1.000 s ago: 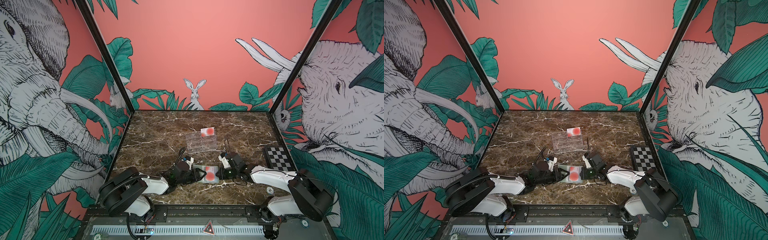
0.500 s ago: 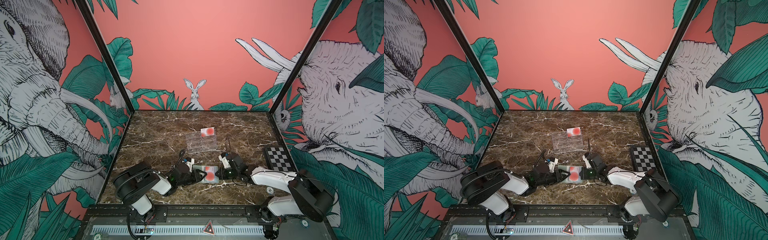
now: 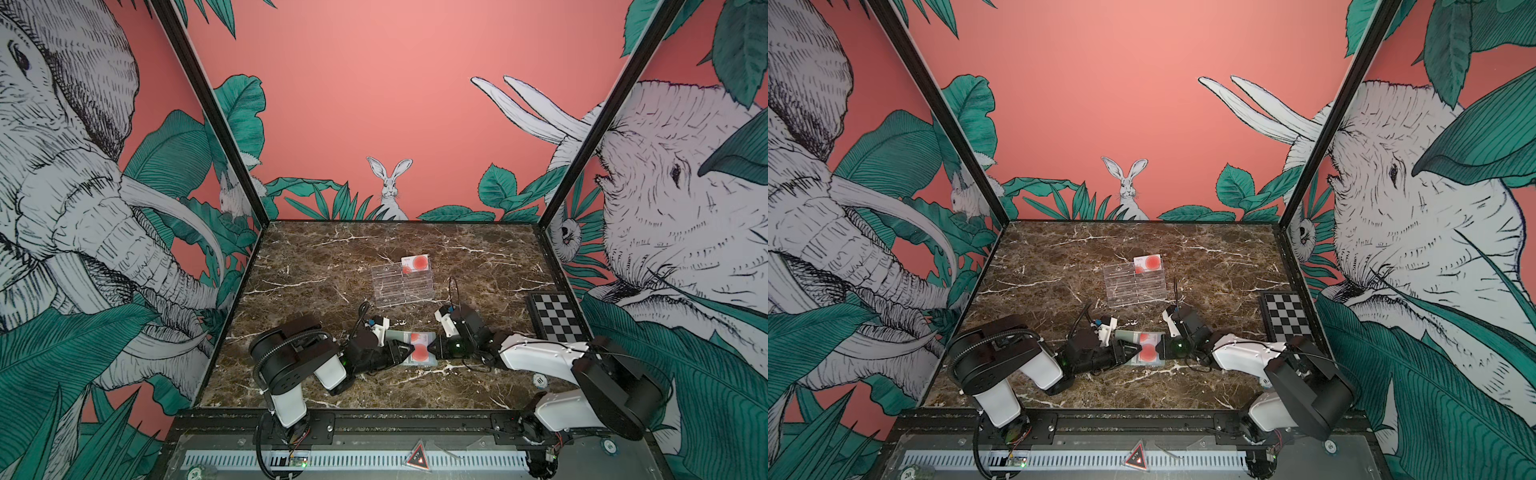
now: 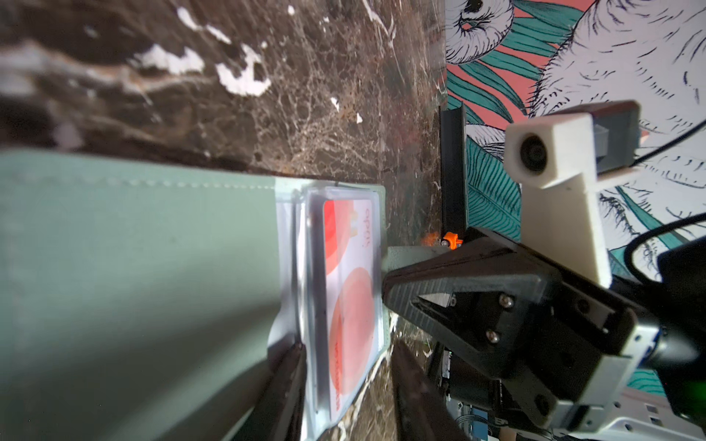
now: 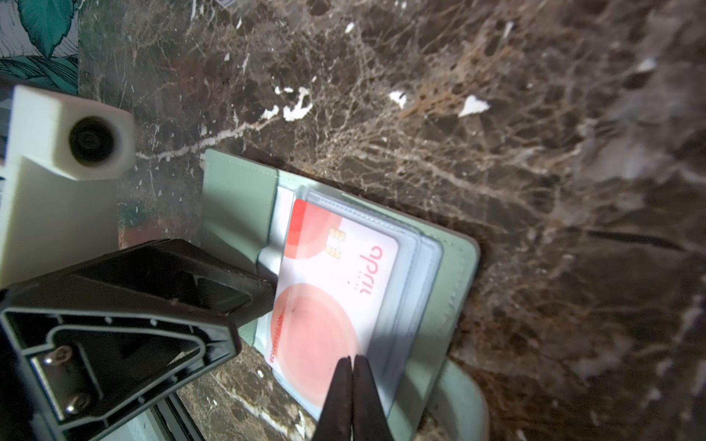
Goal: Take the credit cards out of the card holder
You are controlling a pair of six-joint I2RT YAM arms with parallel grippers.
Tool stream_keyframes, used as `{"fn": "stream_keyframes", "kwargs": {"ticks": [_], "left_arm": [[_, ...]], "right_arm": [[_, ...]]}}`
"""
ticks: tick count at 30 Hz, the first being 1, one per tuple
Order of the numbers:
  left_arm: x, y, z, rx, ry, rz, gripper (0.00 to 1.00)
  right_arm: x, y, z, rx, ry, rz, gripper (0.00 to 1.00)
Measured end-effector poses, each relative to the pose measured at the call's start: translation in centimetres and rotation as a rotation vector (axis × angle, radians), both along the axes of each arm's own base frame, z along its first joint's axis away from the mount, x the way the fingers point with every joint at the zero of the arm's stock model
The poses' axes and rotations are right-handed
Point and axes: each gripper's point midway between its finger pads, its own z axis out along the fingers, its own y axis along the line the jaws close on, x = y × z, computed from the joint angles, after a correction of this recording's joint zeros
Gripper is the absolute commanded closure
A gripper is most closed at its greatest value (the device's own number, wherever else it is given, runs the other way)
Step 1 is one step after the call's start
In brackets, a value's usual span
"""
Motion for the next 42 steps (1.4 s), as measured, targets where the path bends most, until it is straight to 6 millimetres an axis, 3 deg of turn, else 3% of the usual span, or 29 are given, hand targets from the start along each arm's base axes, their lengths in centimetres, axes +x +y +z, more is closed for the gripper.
{"fn": "stream_keyframes", "kwargs": {"ticks": [26, 42], "left_arm": [[0.1, -0.2, -0.5, -0.032, 0.0, 0.008, 0.75], [0.0, -0.4, 0.0, -0.057, 0.006, 0.011, 0.99]], "right_arm": [[0.0, 0.8, -0.5, 0.014, -0.002, 0.002, 1.0], [0.0, 1.2, -0.5, 0.024, -0.012, 0.01, 1.0]]}}
